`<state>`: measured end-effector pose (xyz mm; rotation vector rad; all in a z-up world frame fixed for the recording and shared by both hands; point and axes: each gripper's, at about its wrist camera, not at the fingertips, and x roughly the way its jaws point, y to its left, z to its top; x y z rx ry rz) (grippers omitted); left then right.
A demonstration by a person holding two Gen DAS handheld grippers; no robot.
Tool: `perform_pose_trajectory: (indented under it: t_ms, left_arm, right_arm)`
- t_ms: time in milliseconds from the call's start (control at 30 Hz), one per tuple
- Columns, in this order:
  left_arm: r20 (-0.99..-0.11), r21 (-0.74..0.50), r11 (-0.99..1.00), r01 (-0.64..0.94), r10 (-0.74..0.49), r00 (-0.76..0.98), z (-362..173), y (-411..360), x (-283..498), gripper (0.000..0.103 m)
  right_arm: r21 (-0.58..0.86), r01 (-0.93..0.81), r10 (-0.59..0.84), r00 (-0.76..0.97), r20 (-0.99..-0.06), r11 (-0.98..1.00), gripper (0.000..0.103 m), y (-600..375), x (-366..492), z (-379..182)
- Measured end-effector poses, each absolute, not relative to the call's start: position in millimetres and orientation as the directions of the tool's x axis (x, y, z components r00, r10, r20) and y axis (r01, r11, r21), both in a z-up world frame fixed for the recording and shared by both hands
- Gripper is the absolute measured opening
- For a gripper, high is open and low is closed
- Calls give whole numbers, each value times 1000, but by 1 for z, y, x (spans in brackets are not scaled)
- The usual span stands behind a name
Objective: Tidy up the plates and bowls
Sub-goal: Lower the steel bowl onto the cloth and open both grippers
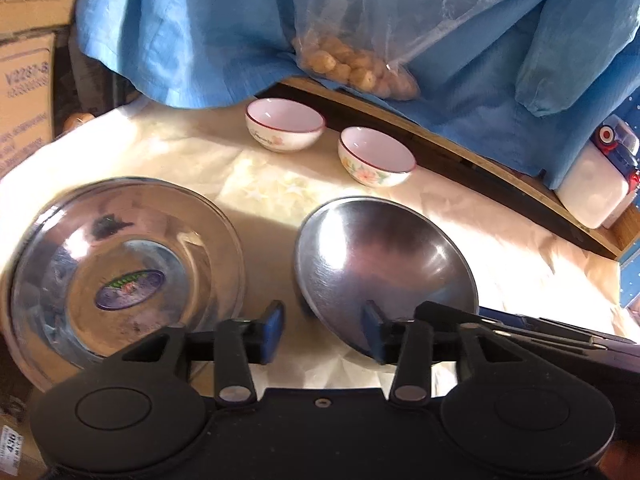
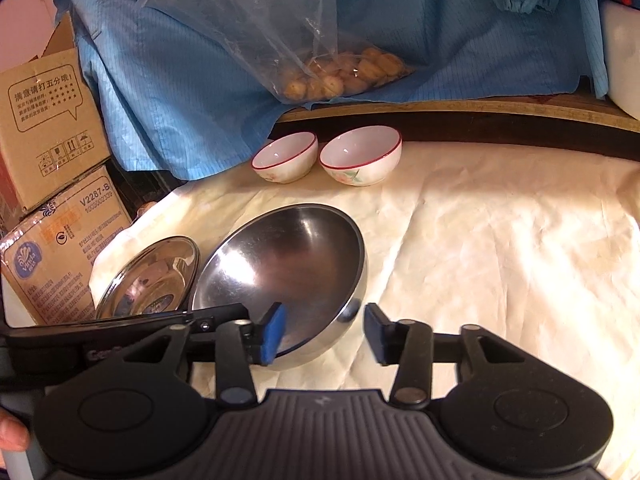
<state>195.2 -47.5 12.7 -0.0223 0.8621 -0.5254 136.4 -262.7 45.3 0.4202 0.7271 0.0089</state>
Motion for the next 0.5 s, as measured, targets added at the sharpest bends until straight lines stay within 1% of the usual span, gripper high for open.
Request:
perform_pose_trajectory:
  t_ms: [33, 100, 167, 233, 267, 400, 433, 500]
  left_arm:
    - [-714, -213, 881, 423, -436, 549, 15, -47, 194, 58]
    - [-698, -211, 881, 424, -439, 566, 21, -44, 192, 65]
    - [-683, -205, 880, 429, -443, 581, 27, -43, 189, 86]
    - [-665, -164, 891, 423, -416, 620, 33, -45, 186, 90]
    - [-659, -150, 893, 425, -411, 630, 35, -47, 185, 90]
    - [-647, -153, 886, 437, -424, 634, 41, -49, 188, 92]
    - [-640, -152, 887, 437, -425, 640, 43, -49, 190, 94]
    - [-626, -148, 890, 432, -422, 656, 46, -51, 195, 98]
  right_arm:
    - [383, 138, 154, 753, -640, 913, 57, -265, 137, 45]
    - [387, 150, 146, 758, -636, 910, 61, -268, 136, 45]
    - [386, 161, 136, 759, -637, 908, 67, -271, 137, 44]
    - [382, 163, 130, 762, -634, 910, 70, -273, 138, 45]
    - [378, 164, 125, 764, -632, 911, 73, -274, 138, 46]
    - [359, 161, 108, 774, -624, 919, 82, -277, 139, 50]
    - [353, 161, 102, 778, -620, 922, 86, -279, 141, 52]
    - [350, 163, 93, 786, -611, 922, 89, -283, 143, 56]
